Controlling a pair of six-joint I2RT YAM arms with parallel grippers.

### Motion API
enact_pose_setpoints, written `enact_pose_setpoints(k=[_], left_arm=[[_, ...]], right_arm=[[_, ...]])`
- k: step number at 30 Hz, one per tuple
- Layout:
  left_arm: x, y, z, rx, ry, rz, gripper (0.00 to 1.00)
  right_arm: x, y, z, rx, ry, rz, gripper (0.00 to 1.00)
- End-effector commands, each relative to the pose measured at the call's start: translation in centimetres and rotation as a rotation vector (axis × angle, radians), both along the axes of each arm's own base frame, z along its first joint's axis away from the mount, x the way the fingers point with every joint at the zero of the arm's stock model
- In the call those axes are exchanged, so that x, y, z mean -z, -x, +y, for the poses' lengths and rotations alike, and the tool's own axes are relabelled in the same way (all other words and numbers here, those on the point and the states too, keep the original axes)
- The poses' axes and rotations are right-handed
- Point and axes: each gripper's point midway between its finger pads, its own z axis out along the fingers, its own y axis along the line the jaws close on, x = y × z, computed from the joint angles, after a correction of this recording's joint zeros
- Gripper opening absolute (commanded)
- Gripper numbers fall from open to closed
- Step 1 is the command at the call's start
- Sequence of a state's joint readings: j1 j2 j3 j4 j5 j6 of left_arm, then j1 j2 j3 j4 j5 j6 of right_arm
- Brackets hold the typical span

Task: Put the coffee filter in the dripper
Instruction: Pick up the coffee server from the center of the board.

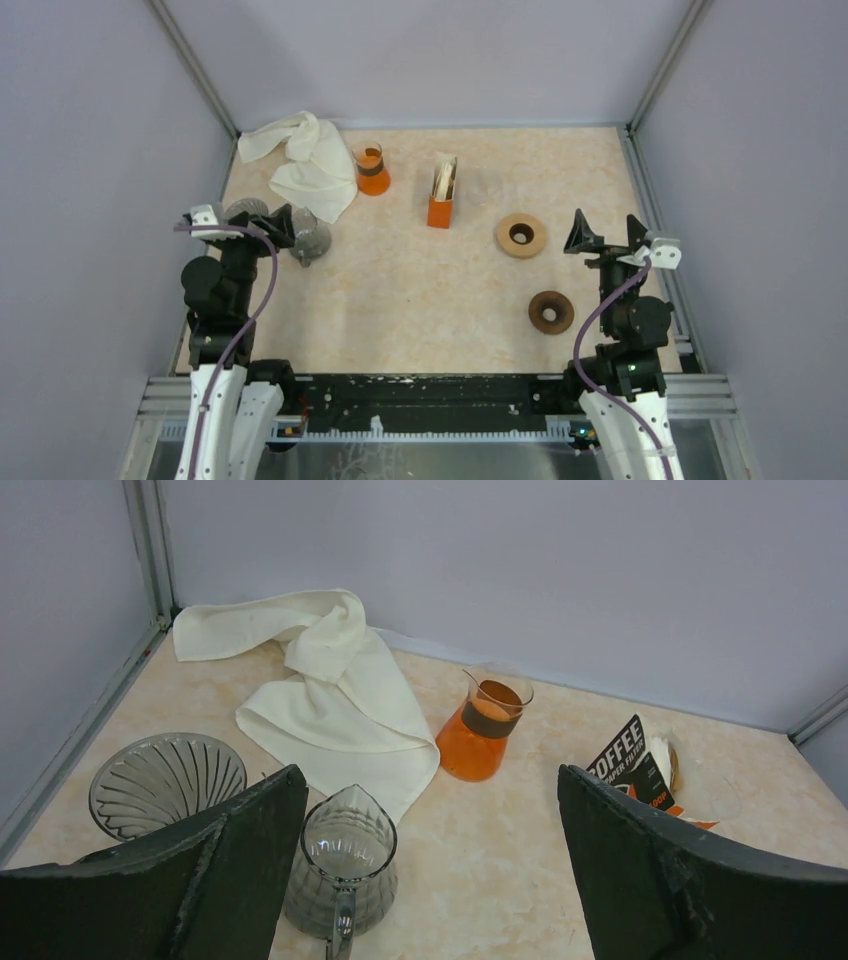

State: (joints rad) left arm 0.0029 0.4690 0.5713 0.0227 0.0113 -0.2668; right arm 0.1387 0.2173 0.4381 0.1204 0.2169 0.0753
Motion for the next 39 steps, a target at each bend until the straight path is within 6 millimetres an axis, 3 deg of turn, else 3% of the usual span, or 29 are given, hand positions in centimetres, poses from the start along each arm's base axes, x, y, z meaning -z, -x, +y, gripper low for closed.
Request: enact_pose_setpoints(k=[1, 13, 19, 20, 29, 39], left_arm=[[-0.7, -0.1, 0.0, 0.006, 0.001, -0.023, 0.99], [1.7, -2.2, 0.1, 0.0, -0.006, 0.128, 0.99], [5.3, -4.2, 0.6, -0.039, 0.045, 0.333, 0.99], [7.3, -5.0, 0.7, -0.057, 0.075, 0.424, 0.99], [13.9, -7.3, 2.3, -0.165, 0.12, 0.714, 0.99], [17.5, -8.2, 3.9, -0.202, 0.122, 0.836, 0.9]], right_arm=[[-1.4, 0.5, -0.1, 0.0, -0.016, -0.059, 0.99], [-1.5, 0.8, -0.2, -0.001, -0.02, -0.069, 0.99], [-1.5, 0.7, 0.1, -0.014, -0.02, -0.066, 0.99], [-1.5, 0.7, 0.1, -0.015, -0.022, -0.069, 0.99], [-1.6, 0.9, 0.6, -0.038, -0.02, -0.074, 0.99], [-1.8, 1.1, 0.8, -0.05, -0.019, -0.084, 0.99]])
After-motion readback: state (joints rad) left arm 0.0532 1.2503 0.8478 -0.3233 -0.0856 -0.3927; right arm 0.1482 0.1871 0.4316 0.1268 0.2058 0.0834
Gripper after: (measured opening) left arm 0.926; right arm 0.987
